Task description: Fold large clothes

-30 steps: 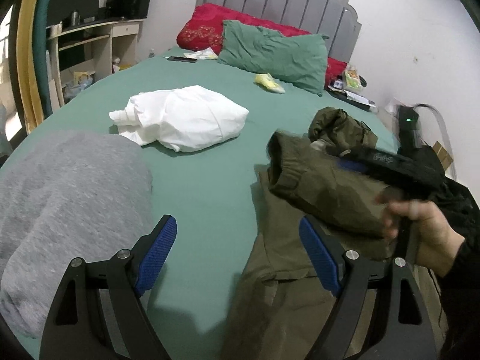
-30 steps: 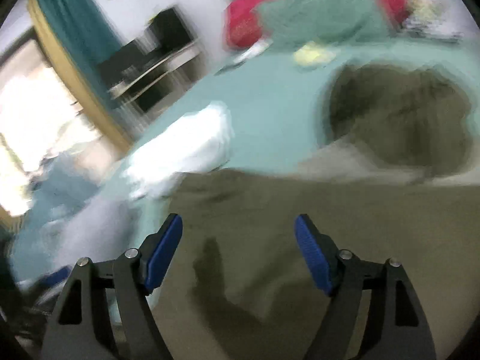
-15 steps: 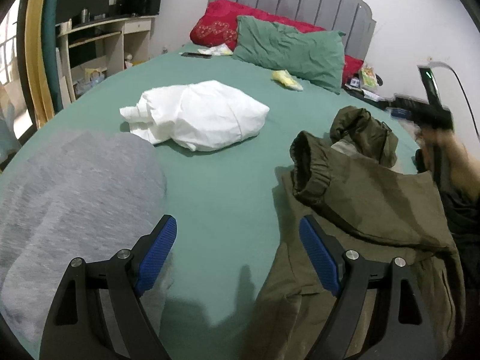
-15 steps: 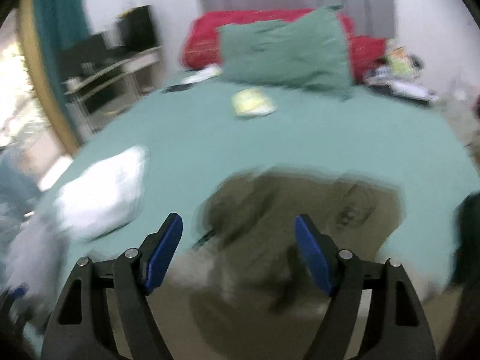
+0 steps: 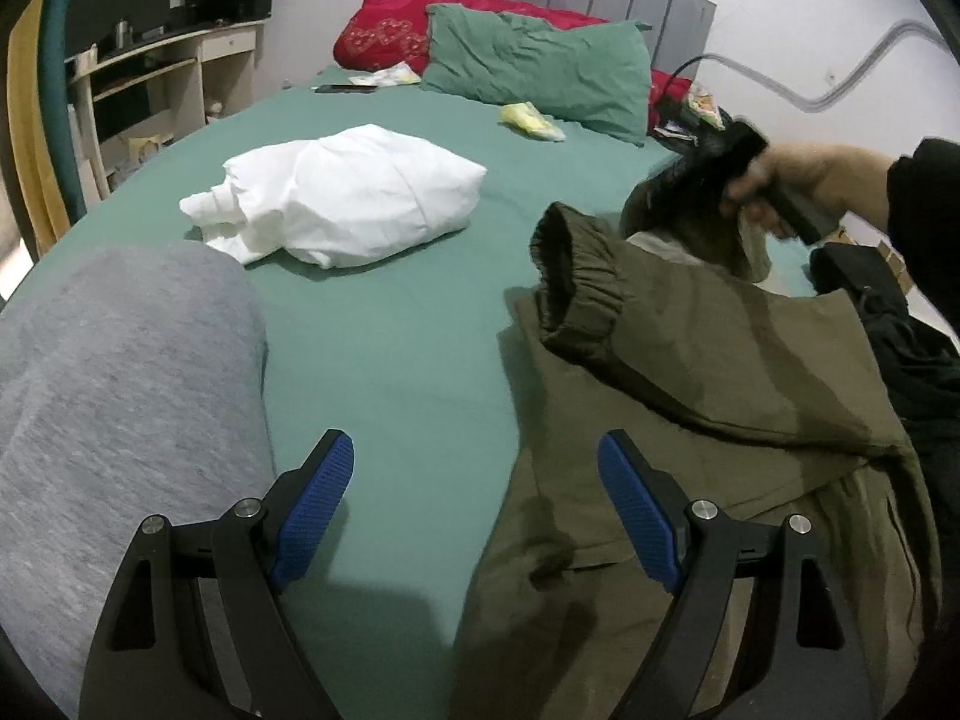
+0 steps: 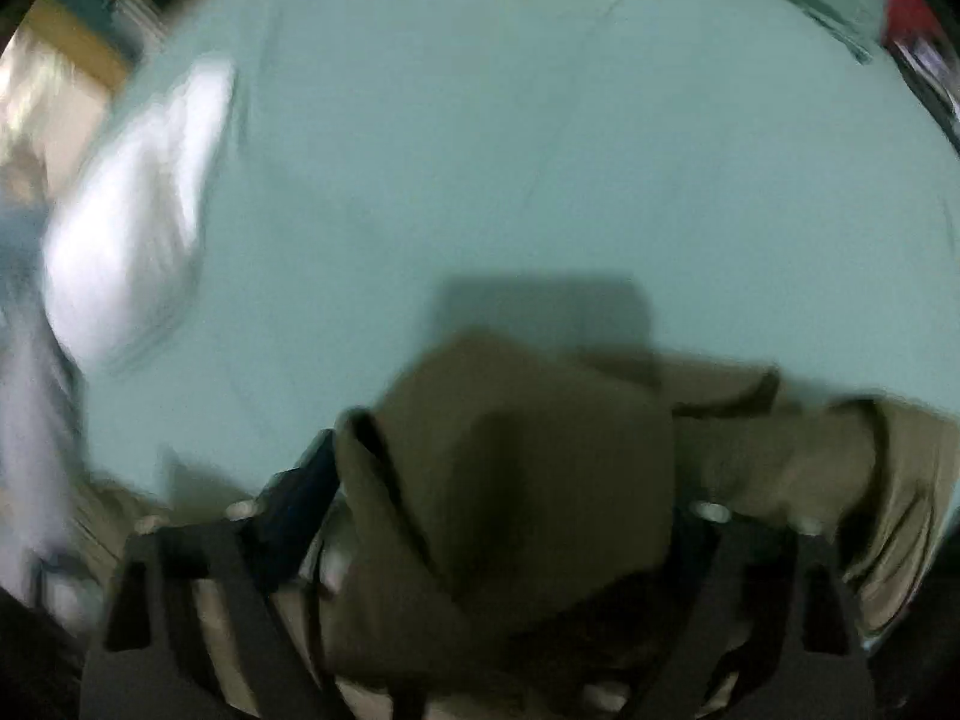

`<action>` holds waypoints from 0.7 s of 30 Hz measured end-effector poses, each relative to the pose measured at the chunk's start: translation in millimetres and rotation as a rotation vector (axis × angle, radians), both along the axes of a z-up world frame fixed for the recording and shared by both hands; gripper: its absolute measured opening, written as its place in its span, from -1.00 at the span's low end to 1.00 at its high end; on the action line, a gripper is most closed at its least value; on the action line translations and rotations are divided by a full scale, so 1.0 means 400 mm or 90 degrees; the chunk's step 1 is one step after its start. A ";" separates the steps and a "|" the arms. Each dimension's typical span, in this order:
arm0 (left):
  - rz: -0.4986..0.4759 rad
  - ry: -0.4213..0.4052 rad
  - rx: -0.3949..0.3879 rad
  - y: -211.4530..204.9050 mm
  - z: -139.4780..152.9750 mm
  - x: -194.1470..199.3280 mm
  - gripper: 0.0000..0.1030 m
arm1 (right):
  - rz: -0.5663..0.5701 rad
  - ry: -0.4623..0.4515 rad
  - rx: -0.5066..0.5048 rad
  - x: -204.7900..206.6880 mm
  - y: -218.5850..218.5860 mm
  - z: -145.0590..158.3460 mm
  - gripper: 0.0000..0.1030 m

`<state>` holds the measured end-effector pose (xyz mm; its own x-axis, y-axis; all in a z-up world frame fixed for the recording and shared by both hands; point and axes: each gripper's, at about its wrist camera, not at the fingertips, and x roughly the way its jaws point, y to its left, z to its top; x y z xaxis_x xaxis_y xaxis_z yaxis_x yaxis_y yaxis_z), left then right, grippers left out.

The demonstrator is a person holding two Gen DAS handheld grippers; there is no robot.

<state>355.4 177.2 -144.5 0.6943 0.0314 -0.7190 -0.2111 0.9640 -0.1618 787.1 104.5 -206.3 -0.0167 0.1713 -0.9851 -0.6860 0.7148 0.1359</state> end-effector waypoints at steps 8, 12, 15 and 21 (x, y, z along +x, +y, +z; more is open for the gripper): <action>0.027 -0.029 -0.010 0.017 0.037 -0.013 0.67 | -0.160 -0.341 0.112 -0.141 -0.197 0.310 -0.83; 0.042 -0.040 -0.027 0.032 0.053 -0.021 0.67 | -0.301 -0.503 0.268 -0.312 -0.352 0.434 -0.80; 0.038 -0.043 -0.027 0.027 0.061 -0.022 0.67 | -0.373 -0.502 0.266 -0.446 -0.433 0.354 -0.71; 0.029 -0.029 -0.014 -0.002 0.047 -0.015 0.67 | -0.438 -0.107 0.218 -0.593 -0.528 0.026 -0.16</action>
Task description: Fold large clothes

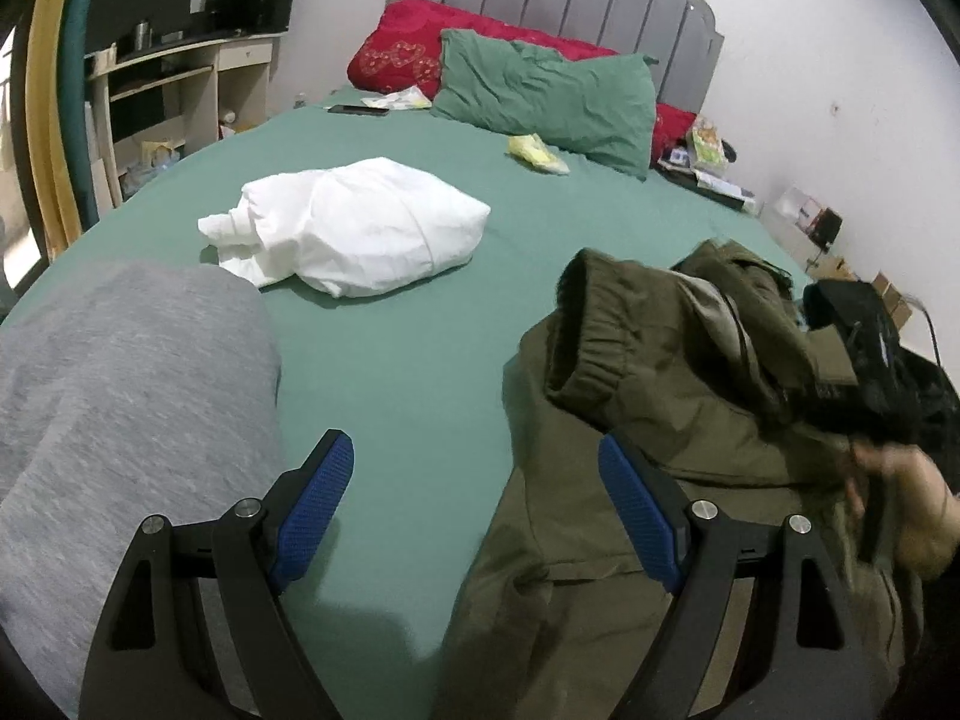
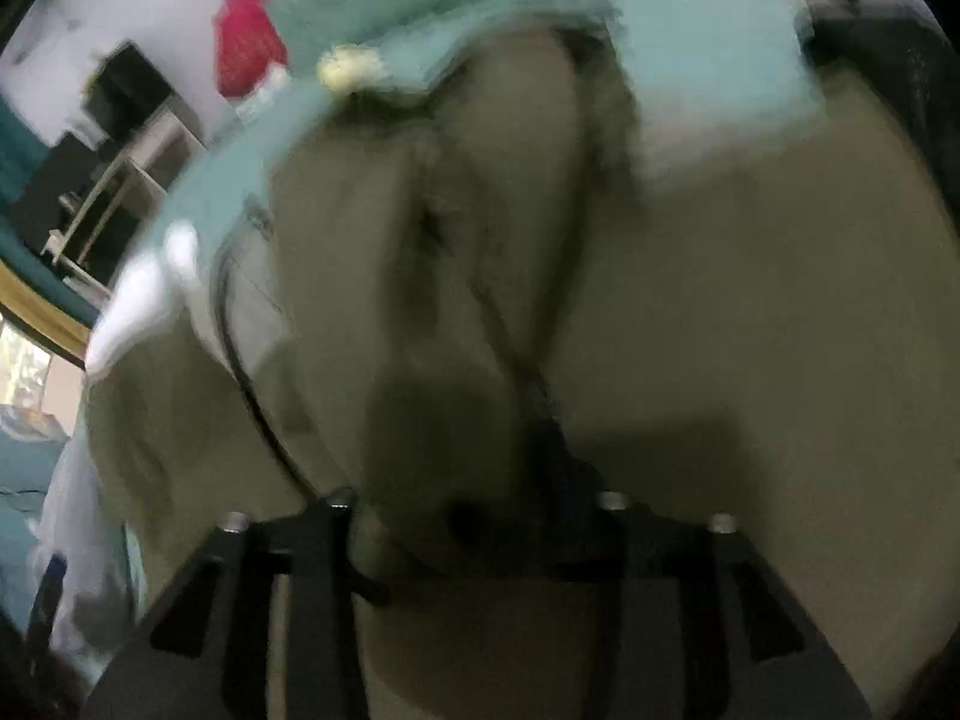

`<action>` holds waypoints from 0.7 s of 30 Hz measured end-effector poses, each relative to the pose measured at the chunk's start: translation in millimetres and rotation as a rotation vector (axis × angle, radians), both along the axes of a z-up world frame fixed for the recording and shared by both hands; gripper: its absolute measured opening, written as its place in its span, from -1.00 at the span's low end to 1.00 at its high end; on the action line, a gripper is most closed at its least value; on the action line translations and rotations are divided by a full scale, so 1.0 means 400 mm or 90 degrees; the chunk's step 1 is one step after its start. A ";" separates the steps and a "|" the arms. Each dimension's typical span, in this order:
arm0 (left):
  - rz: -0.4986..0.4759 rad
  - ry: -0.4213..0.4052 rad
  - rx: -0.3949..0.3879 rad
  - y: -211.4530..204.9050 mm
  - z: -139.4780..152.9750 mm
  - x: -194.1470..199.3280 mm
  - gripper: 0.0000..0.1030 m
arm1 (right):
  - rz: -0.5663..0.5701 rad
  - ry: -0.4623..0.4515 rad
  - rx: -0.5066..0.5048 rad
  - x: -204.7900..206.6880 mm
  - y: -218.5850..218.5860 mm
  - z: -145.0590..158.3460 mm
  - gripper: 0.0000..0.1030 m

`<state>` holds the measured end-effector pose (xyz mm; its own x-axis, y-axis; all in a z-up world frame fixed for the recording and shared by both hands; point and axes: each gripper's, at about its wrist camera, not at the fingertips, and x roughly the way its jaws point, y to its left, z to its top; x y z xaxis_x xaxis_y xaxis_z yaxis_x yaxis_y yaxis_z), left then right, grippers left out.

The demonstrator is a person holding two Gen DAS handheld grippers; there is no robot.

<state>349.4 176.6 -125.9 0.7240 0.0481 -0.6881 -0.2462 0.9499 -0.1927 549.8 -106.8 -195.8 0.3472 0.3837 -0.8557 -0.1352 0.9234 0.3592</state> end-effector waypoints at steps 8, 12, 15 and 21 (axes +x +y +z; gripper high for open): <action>-0.006 -0.002 -0.001 0.012 -0.004 0.006 0.67 | 0.192 -0.179 -0.102 0.045 -0.023 0.284 0.14; 0.003 0.006 -0.007 0.039 -0.017 0.016 0.67 | 0.288 -0.189 -0.009 0.188 -0.023 0.360 0.30; 0.010 0.016 -0.003 0.055 -0.028 0.024 0.67 | 0.367 -0.011 0.067 0.233 -0.040 0.286 0.43; 0.012 0.027 -0.037 0.069 -0.041 0.023 0.67 | 0.266 -0.025 -0.197 0.180 0.017 0.274 0.79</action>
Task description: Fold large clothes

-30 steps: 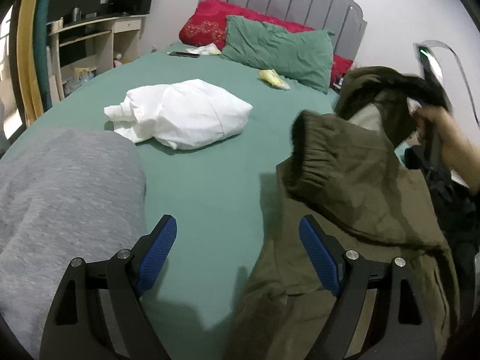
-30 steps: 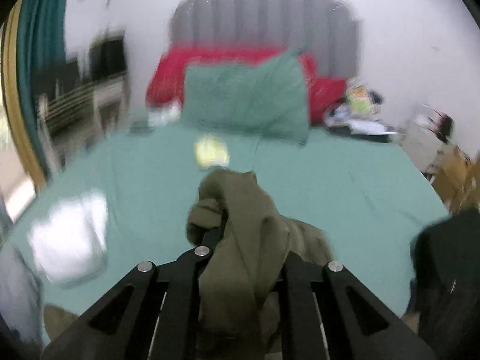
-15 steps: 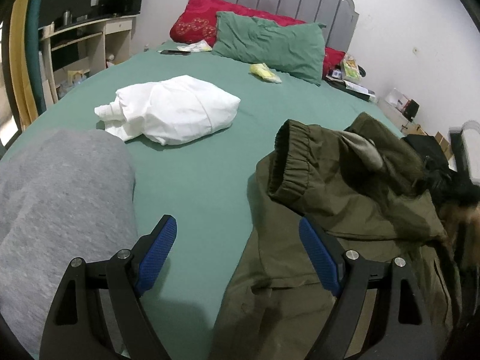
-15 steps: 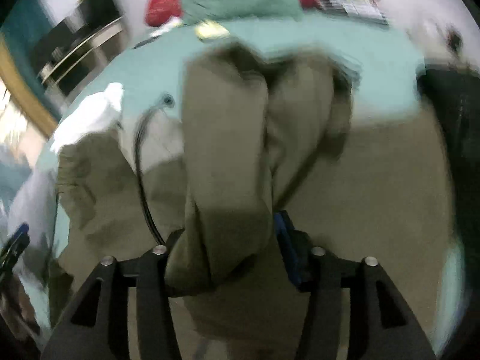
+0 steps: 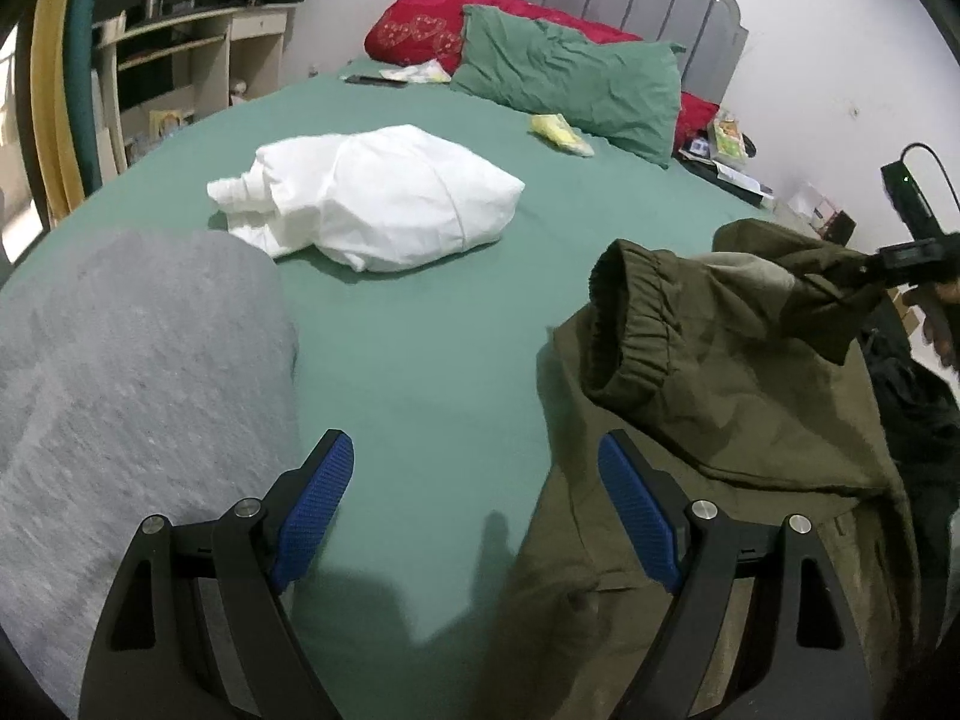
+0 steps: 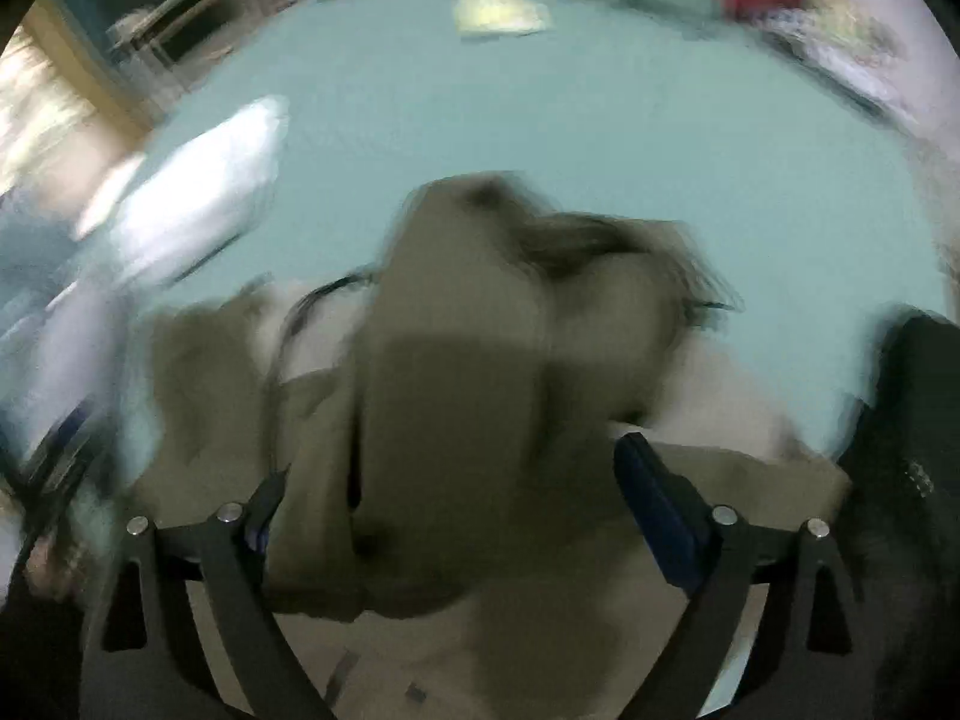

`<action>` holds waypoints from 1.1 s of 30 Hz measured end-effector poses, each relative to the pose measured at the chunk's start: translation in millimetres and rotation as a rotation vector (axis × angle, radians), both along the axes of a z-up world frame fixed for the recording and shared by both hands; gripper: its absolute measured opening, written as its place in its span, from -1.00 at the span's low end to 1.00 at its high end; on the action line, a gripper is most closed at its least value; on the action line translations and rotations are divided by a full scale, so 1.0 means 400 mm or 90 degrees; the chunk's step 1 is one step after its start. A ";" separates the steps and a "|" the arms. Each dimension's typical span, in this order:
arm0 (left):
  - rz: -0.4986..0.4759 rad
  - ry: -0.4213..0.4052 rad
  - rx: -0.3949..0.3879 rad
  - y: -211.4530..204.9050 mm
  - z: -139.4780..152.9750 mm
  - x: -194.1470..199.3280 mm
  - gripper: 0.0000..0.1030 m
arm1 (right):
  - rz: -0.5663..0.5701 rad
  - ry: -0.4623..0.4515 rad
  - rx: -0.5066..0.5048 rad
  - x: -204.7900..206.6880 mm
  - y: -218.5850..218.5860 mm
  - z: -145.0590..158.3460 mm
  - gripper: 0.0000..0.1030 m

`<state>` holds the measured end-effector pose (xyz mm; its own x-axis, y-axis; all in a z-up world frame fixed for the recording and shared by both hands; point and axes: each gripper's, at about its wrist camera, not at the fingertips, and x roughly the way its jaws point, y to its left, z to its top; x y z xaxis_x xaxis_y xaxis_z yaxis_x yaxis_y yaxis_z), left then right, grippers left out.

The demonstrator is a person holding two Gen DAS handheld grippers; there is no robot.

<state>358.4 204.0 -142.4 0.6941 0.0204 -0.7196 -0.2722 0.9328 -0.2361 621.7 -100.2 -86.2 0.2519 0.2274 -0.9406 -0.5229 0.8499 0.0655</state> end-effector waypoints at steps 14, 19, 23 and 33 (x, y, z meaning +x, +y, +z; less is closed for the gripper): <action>-0.023 -0.049 0.021 -0.051 0.064 -0.047 0.67 | -0.010 -0.273 0.180 -0.239 0.024 0.136 1.00; -0.011 -0.032 0.028 -0.030 0.040 -0.029 0.67 | -0.047 -0.265 0.067 0.085 -0.074 0.126 1.00; -0.006 -0.009 0.016 -0.011 0.006 -0.004 0.67 | -0.076 -0.086 0.027 0.360 -0.125 -0.013 0.97; -0.046 0.028 0.024 -0.045 -0.056 0.010 0.67 | 0.070 0.048 -0.091 0.414 0.019 -0.226 -0.76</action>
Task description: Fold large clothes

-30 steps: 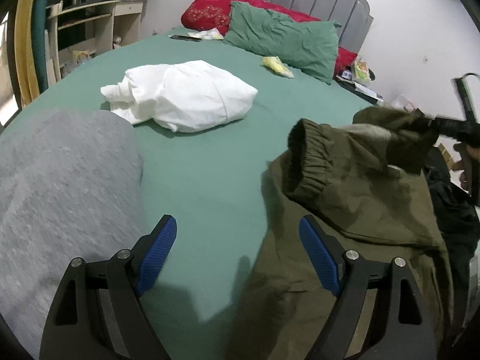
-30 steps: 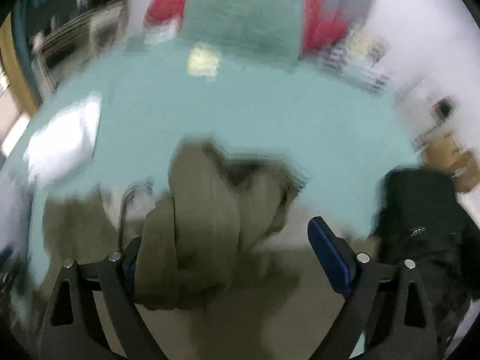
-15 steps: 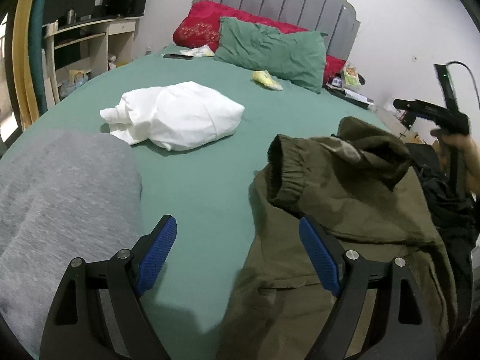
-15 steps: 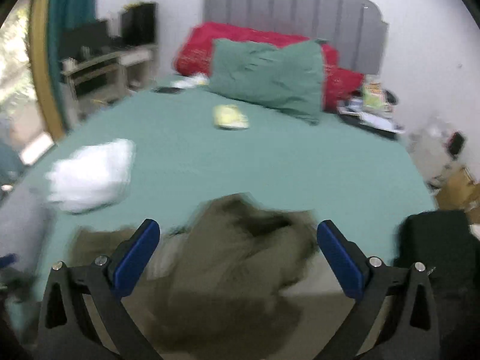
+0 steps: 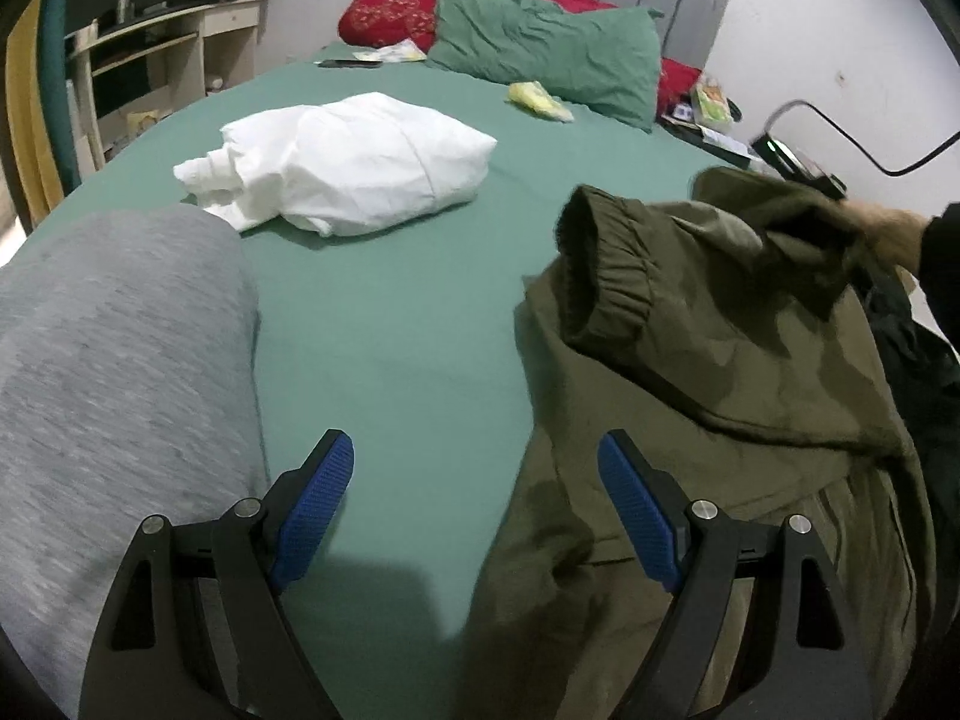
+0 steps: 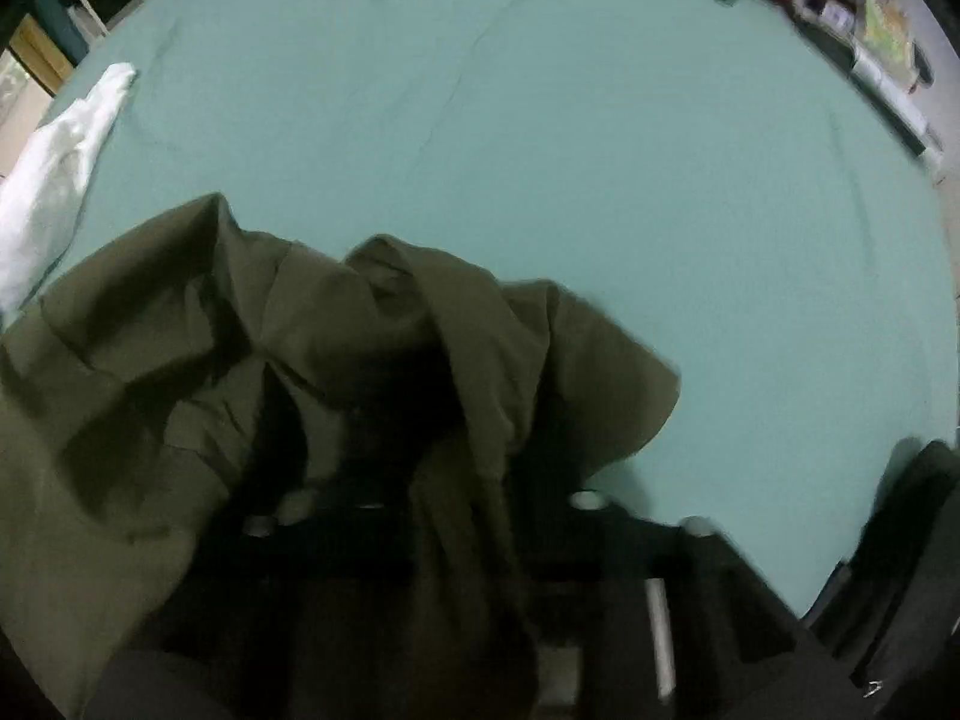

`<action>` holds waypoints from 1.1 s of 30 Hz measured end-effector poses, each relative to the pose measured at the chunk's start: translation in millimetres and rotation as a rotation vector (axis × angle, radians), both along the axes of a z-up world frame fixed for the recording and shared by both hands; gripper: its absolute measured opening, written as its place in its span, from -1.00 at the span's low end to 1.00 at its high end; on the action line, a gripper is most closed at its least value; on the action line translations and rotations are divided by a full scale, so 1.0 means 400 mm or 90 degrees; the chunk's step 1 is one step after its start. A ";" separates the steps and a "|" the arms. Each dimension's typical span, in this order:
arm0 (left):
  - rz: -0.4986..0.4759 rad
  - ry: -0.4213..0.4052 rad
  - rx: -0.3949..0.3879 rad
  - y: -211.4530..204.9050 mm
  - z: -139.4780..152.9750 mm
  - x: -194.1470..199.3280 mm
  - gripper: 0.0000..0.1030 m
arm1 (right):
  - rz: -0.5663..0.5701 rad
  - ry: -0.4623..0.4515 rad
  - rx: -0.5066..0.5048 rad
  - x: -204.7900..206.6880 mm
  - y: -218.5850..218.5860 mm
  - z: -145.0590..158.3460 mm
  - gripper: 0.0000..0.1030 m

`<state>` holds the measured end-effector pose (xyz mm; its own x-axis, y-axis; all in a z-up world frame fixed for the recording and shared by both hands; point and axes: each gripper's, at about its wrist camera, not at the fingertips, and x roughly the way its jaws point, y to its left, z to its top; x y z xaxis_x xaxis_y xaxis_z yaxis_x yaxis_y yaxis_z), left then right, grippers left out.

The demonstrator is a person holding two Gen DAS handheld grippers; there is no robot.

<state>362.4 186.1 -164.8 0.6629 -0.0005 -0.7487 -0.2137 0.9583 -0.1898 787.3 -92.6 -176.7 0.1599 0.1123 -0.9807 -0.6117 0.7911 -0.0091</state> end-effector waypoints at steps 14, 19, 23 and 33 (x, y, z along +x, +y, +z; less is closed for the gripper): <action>-0.010 -0.063 -0.003 -0.024 0.091 -0.051 0.67 | -0.074 -0.557 0.084 -0.596 -0.154 0.317 -0.70; -0.006 -0.051 -0.031 -0.016 0.094 -0.061 0.67 | 0.023 -0.403 -0.001 -0.821 -0.269 0.116 -0.60; -0.024 -0.062 -0.039 -0.029 0.117 -0.082 0.67 | 0.022 -0.282 -0.034 -0.910 -0.349 0.053 0.14; -0.023 -0.049 -0.029 -0.024 0.097 -0.067 0.67 | 0.059 -0.260 0.146 -0.721 -0.351 0.301 0.70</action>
